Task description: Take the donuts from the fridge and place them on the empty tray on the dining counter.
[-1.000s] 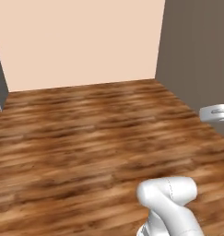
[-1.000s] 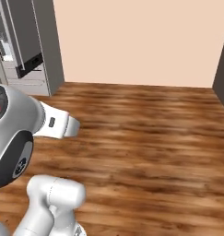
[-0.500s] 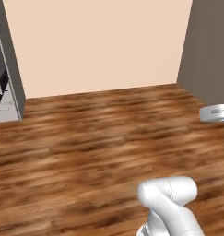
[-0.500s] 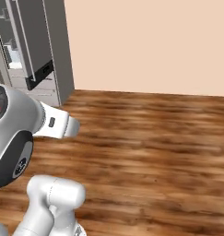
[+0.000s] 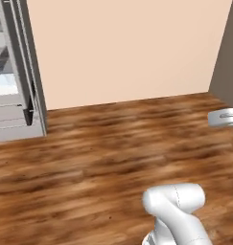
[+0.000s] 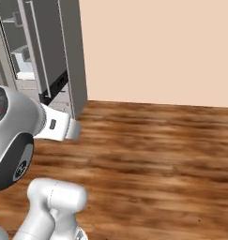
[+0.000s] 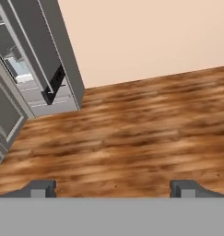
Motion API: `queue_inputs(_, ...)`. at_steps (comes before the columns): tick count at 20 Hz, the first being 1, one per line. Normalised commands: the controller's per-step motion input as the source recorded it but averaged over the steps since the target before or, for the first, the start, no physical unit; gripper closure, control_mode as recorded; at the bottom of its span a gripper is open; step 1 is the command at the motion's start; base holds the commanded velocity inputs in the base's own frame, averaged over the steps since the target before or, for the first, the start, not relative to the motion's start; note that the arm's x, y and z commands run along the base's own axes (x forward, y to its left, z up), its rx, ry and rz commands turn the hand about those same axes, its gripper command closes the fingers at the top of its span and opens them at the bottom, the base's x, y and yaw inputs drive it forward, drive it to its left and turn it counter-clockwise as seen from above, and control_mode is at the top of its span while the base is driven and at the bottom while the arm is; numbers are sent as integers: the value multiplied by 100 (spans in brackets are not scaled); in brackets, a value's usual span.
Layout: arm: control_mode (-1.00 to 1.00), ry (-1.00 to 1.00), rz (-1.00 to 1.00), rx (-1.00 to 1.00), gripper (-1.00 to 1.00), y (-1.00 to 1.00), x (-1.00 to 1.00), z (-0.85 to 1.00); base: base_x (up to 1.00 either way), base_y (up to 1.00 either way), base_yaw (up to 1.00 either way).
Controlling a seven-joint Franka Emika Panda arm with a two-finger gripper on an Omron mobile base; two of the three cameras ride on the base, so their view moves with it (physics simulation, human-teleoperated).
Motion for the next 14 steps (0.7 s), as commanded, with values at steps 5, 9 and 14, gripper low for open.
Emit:
queue_inputs(5,100,0,0,0,-100,0,0,0,100,100,0)
queue_inputs(9,100,0,0,0,-100,0,0,0,86,100,0)
queue_inputs(14,100,0,0,0,-100,0,0,0,85,100,0)
